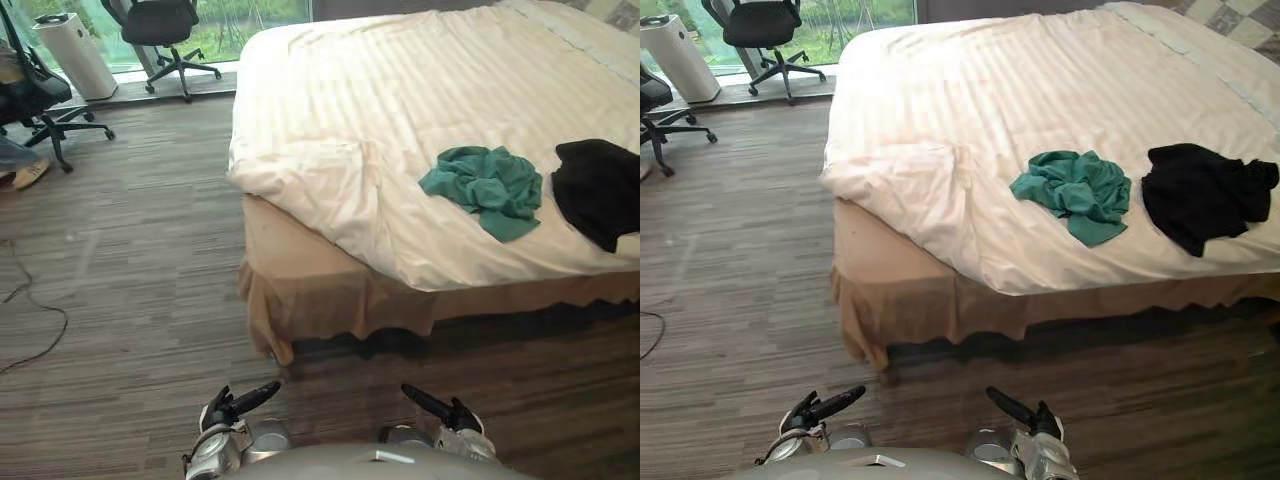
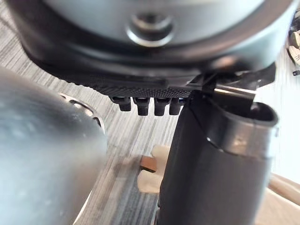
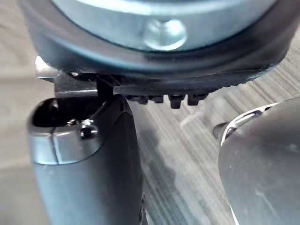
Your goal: Tidy up the quilt and then pick up the clothes from the bed and put them into the laundry hamper
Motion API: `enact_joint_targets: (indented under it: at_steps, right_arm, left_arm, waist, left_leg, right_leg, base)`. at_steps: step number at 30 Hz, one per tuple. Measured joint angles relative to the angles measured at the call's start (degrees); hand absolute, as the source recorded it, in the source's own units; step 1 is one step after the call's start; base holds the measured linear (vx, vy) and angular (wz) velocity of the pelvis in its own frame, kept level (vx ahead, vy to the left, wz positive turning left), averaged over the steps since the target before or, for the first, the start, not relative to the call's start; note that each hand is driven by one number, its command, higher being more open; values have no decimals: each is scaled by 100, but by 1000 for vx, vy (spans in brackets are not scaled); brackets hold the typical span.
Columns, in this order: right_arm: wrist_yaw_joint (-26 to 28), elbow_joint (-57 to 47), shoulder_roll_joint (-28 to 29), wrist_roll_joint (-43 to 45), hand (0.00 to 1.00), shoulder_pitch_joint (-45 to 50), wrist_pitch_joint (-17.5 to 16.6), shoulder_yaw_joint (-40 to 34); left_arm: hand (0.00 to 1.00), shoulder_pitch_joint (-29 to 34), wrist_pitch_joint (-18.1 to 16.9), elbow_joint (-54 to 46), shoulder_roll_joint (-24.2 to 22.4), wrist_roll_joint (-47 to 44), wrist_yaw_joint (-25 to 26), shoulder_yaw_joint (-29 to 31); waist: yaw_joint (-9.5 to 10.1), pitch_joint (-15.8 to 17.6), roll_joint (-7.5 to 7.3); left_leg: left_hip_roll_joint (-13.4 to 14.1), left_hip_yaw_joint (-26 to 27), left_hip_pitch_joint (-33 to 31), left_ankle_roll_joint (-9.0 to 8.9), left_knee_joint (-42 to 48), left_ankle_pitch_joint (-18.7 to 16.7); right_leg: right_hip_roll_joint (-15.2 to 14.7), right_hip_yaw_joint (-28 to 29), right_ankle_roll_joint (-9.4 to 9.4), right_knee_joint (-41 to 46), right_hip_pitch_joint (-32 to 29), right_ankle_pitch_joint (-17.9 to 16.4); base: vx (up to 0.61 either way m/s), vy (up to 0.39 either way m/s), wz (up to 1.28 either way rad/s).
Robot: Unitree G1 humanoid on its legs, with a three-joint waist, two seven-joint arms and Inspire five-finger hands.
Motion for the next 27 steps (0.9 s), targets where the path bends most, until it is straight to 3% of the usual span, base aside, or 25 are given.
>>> enact_joint_targets:
  at_steps: [2,5,6,14,20,23,27]
  right_arm:
    - [-15,54,-8,-13,100,-35,61,-47]
    - [-66,111,204,-143,100,-34,84,-227]
    - [-101,112,254,-188,100,-34,81,-283]
    - [-137,150,219,-214,100,-11,78,-340]
    - [-216,224,171,-215,100,68,83,-420]
    - [-210,259,166,-215,100,99,83,-408]
    - [-217,341,89,-214,100,104,82,-345]
  left_arm:
    - [100,-8,12,58,-9,-83,2,-60]
    - [100,0,-44,90,171,-89,34,-208]
    - [100,11,-33,117,188,-99,46,-216]
    - [100,164,-71,128,128,-864,154,-2]
    - [100,152,-105,124,387,-2409,388,1456]
    - [100,151,-269,121,772,-3128,515,1938]
    - [100,151,-530,-37,920,-3962,740,2369]
  waist:
    - [28,-59,-10]
    - [2,-121,-275]
    - [2,-127,-302]
    - [-51,-230,-188]
    - [-68,-299,-262]
    - [-77,-330,-306]
    - [-74,-335,-269]
  left_leg:
    - [-405,69,293,70,-1022,621]
    - [-757,60,539,165,-1410,677]
    - [-786,57,628,179,-1411,668]
    - [-661,18,1035,178,-1572,660]
    - [-627,32,1310,166,-1733,651]
    - [-628,38,1312,163,-1803,650]
    - [-640,41,1284,163,-1830,650]
  right_leg:
    - [-119,102,162,-155,93,105]
    - [-311,133,242,-758,460,284]
    - [-333,137,230,-768,564,293]
    - [-153,25,194,-855,992,307]
    - [-97,25,172,-945,1180,323]
    - [-104,29,173,-1003,1153,349]
    - [-105,26,145,-1119,1135,515]
  base:
    - [188,211,-15]
    - [195,161,4]
    - [267,164,12]
    - [108,-40,4]
    - [29,-50,-3]
    - [2,-38,-5]
    - [-37,-19,-3]
